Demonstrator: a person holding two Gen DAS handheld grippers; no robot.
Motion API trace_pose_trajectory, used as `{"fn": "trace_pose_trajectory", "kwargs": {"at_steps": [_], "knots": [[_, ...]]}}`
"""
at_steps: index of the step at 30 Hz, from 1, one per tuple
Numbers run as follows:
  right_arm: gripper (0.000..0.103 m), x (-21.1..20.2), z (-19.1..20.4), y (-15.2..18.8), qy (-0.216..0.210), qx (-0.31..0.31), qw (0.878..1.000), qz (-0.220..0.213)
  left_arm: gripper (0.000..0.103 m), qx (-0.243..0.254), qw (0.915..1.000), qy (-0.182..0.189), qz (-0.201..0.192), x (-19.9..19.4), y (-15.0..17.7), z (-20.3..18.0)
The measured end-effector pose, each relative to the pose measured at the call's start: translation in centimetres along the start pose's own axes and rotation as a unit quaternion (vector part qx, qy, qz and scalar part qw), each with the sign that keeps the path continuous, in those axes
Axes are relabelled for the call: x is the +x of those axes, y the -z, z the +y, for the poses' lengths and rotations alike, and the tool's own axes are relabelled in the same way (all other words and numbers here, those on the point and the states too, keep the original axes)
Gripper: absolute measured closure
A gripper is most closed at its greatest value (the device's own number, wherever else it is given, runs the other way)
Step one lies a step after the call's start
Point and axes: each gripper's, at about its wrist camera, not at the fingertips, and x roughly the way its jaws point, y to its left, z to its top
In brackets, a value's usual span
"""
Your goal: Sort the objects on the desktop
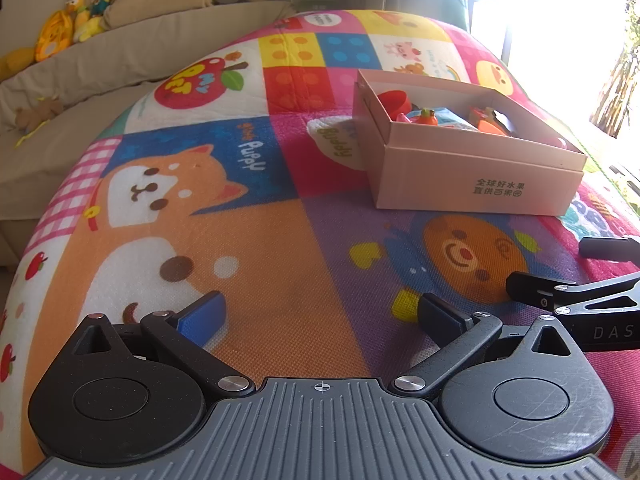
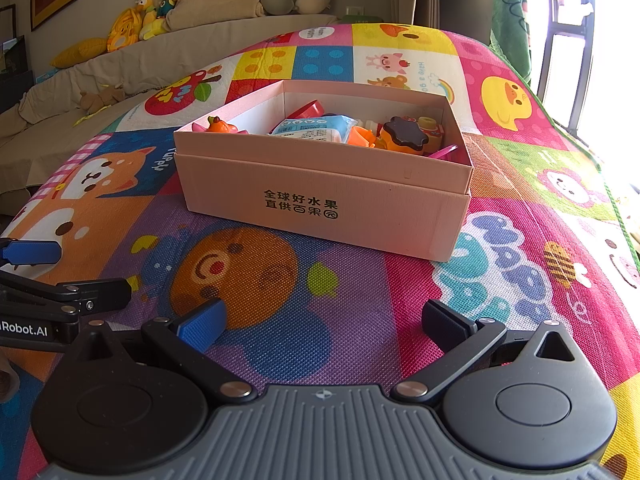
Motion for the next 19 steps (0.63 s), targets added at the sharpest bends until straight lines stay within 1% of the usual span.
{"fn": "trace_pose_trajectory", "kwargs": {"at_steps": [14, 19], "knots": [[0.000, 0.00, 0.00, -0.01, 0.000, 0.000, 1.000, 0.000, 0.000, 0.006, 1.0000, -0.004, 0.002, 0.00, -0.04, -0.07], [0.000, 0.00, 0.00, -0.01, 0.000, 0.000, 1.000, 0.000, 0.000, 0.009, 1.0000, 0.000, 0.001, -0.07, -0.03, -0.08]]}}
